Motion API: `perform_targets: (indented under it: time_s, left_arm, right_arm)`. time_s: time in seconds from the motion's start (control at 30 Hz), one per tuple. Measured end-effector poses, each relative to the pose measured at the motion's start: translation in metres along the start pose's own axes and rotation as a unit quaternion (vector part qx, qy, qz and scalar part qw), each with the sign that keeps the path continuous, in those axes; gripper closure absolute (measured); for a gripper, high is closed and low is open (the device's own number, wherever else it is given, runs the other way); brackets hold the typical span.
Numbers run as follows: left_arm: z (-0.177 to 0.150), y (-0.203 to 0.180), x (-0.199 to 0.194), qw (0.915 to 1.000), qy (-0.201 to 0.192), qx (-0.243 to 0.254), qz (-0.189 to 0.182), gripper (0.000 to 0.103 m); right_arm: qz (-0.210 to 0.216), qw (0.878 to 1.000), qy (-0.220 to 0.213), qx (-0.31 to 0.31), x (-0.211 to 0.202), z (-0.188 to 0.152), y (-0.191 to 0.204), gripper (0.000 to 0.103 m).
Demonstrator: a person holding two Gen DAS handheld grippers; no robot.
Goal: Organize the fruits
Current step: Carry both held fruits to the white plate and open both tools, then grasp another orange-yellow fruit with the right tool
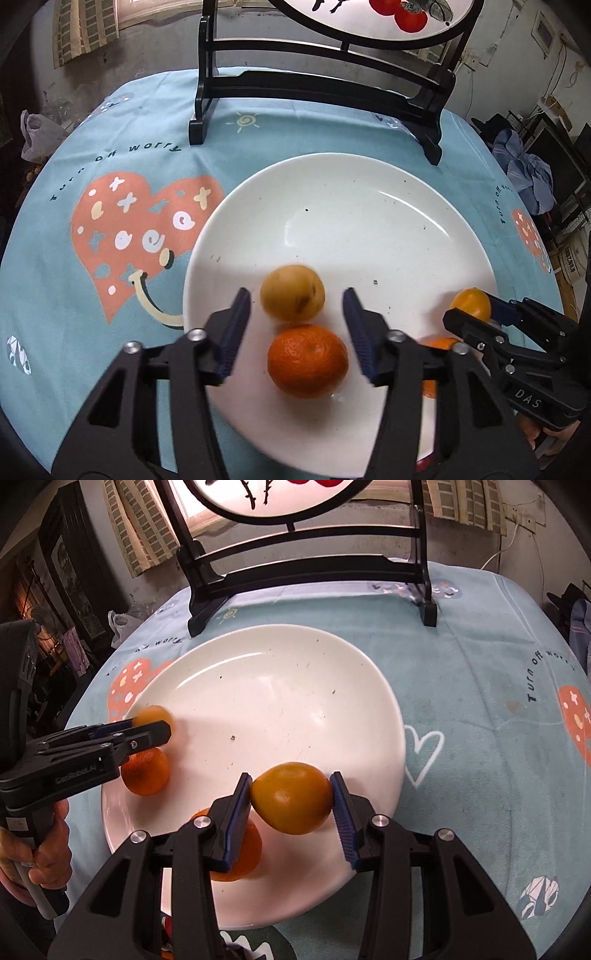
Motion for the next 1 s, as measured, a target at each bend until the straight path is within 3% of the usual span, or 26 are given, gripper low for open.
perform_targets:
  time_s: [0.07, 0.27, 0.47, 0.67, 0.87, 1.0]
  left_arm:
    - [0.000, -0.002, -0.017, 0.9996, -0.023, 0.003, 0.017, 0.023]
    - [-0.022, -0.001, -0.080, 0.9967, -0.067, 0.020, 0.040, 0.010]
    - [-0.077, 0.005, -0.127, 0.9964, -0.082, 0.000, 0.022, 0.009]
    - [-0.142, -0.004, -0.138, 0.9974, -0.072, 0.003, 0.010, 0.009]
    - [-0.206, -0.021, -0.132, 0.9978, -0.064, 0.019, -0.006, 0.009]
    - [-0.227, -0.030, -0.128, 0.9971, -0.059, 0.047, -0.005, 0.009]
  right_arm:
    - [-0.005, 1.000, -0.012, -0.003, -0.008, 0.000, 0.002, 0.045]
    - [-0.006, 0.998, -0.061, -0.015, -0.069, -0.017, 0.012, 0.038]
    - [-0.005, 0.995, -0.090, -0.034, -0.127, -0.068, 0.016, 0.037]
    - [-0.022, 0.994, -0.077, -0.075, -0.149, -0.137, 0.021, 0.037]
    - [-0.008, 0.997, -0.060, -0.040, -0.150, -0.196, 0.018, 0.037]
    - [-0.006, 0.998, -0.066, -0.009, -0.146, -0.213, 0.017, 0.037]
Point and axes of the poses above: each gripper's, at about its wrist camera, not at the fingertips, and x roughly the way its jaws point, y to its left, z to its top, the point moved 1 cm from there along x, roughly the way its jaws point, and after that the axes turned 5 degrees about x, right-handed, at the moved point
